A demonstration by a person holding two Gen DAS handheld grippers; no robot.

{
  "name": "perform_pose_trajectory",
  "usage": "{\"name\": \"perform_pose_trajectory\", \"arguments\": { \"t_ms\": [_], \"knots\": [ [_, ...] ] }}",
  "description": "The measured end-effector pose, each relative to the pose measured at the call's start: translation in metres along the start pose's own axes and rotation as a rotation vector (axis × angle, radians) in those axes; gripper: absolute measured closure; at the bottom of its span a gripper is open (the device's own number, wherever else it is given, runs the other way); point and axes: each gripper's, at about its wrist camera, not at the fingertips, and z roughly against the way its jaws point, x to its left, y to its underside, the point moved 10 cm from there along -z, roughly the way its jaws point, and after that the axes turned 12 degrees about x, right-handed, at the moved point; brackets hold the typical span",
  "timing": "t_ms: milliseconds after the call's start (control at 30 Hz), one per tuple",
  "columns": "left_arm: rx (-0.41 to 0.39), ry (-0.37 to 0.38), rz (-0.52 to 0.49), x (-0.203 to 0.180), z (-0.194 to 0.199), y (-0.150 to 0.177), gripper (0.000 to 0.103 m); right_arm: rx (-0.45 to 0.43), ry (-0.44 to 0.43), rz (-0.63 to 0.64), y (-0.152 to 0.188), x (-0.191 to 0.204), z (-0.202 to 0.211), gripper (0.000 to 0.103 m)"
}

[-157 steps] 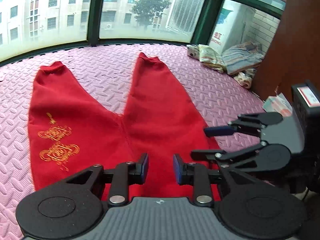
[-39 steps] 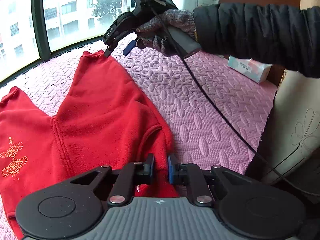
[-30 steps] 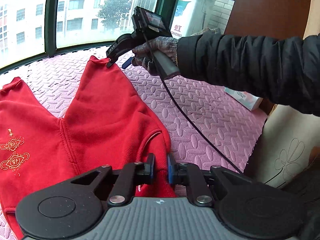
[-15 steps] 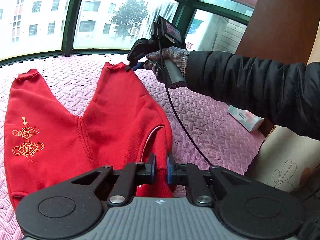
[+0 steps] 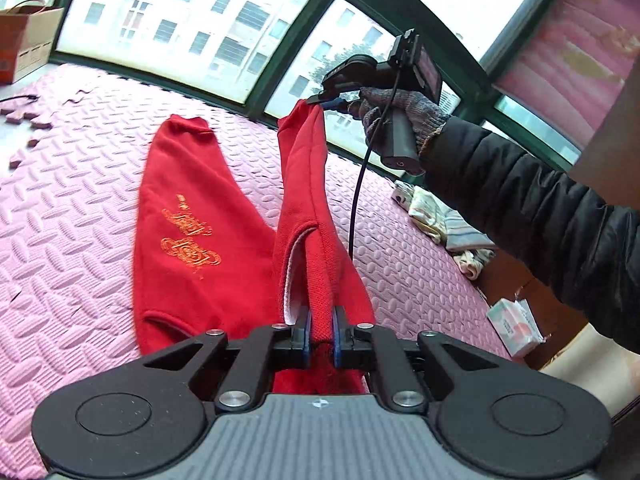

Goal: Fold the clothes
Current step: 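Grasp one leg cuff with the right gripper and lift it over the other leg, then lay the lifted leg onto the other leg with the right gripper, aligning them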

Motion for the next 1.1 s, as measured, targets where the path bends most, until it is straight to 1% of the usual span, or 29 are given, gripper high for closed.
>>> {"name": "perform_pose_trajectory", "arguments": {
  "t_ms": [200, 333, 433, 533, 600, 633, 733, 833, 933, 1000, 1100],
  "knots": [
    [-0.027, -0.017, 0.075, 0.026, 0.014, 0.009, 0.092, 0.03, -0.021, 0.075, 0.014, 0.077, -0.041, 0.095],
    [-0.029, -0.034, 0.118, 0.04, 0.02, 0.014, 0.092, 0.056, -0.029, 0.101, 0.028, 0.112, -0.064, 0.095],
    [-0.028, -0.045, 0.15, 0.051, 0.025, 0.019, 0.092, 0.097, -0.069, 0.117, 0.042, 0.136, -0.082, 0.095],
    [-0.034, -0.055, 0.177, 0.06, 0.029, 0.024, 0.092, 0.135, -0.119, 0.161, 0.054, 0.157, -0.093, 0.093],
    [-0.04, -0.055, 0.197, 0.066, 0.031, 0.025, 0.092, 0.142, -0.142, 0.189, 0.057, 0.162, -0.091, 0.092],
    [-0.042, -0.05, 0.208, 0.068, 0.032, 0.026, 0.092, 0.146, -0.144, 0.209, 0.057, 0.163, -0.088, 0.088],
    [-0.042, -0.035, 0.224, 0.071, 0.033, 0.027, 0.092, 0.153, -0.126, 0.263, 0.056, 0.16, -0.074, 0.086],
    [-0.044, -0.03, 0.226, 0.072, 0.036, 0.029, 0.092, 0.208, -0.096, 0.368, 0.061, 0.148, -0.058, 0.083],
    [-0.055, -0.034, 0.231, 0.074, 0.04, 0.029, 0.092, 0.272, -0.083, 0.475, 0.088, 0.138, -0.045, 0.078],
    [-0.055, -0.038, 0.238, 0.075, 0.04, 0.028, 0.092, 0.315, -0.077, 0.546, 0.107, 0.131, -0.037, 0.077],
    [-0.043, -0.048, 0.211, 0.073, 0.041, 0.027, 0.09, 0.365, -0.085, 0.617, 0.146, 0.126, -0.023, 0.076]
  ]
}}
